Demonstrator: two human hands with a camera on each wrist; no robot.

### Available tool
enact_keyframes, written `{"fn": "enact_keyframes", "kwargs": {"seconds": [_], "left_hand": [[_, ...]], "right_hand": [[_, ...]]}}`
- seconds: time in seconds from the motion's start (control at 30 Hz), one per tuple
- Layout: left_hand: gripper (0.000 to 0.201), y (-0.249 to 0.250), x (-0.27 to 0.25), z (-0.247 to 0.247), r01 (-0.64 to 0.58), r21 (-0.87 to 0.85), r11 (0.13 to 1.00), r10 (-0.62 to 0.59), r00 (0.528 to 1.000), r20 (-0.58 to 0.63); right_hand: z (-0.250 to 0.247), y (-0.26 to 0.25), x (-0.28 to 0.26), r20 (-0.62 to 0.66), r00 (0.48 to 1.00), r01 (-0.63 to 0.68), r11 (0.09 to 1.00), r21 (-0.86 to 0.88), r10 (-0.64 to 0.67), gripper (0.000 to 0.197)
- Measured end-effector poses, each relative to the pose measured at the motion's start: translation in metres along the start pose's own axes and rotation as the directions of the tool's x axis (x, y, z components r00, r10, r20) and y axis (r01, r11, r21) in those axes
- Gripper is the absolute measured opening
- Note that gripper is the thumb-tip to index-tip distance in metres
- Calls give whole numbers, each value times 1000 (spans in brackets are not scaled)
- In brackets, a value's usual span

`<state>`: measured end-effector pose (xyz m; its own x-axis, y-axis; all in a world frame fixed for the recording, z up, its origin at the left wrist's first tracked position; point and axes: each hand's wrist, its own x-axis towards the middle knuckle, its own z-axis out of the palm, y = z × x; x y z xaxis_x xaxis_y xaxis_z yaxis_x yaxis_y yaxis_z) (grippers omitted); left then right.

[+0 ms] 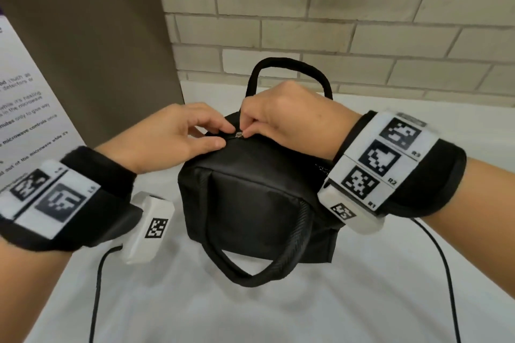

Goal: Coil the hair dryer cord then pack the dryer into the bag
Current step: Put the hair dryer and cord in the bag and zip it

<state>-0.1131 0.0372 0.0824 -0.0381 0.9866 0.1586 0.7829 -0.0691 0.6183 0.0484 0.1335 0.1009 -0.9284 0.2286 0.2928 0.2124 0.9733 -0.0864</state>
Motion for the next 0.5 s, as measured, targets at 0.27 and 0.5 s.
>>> {"fn": "enact_keyframes", "kwargs": {"seconds": [0.27,0.5], "left_hand": [[19,2,8,2,-87,75,993,84,996,39],[23,7,22,-2,-92,253,963,76,994,74]], "right_hand": [[5,-3,-2,-89,971,189,942,-276,-221,9],[1,9,-16,-55,956,252,901,-352,-288,14]]}}
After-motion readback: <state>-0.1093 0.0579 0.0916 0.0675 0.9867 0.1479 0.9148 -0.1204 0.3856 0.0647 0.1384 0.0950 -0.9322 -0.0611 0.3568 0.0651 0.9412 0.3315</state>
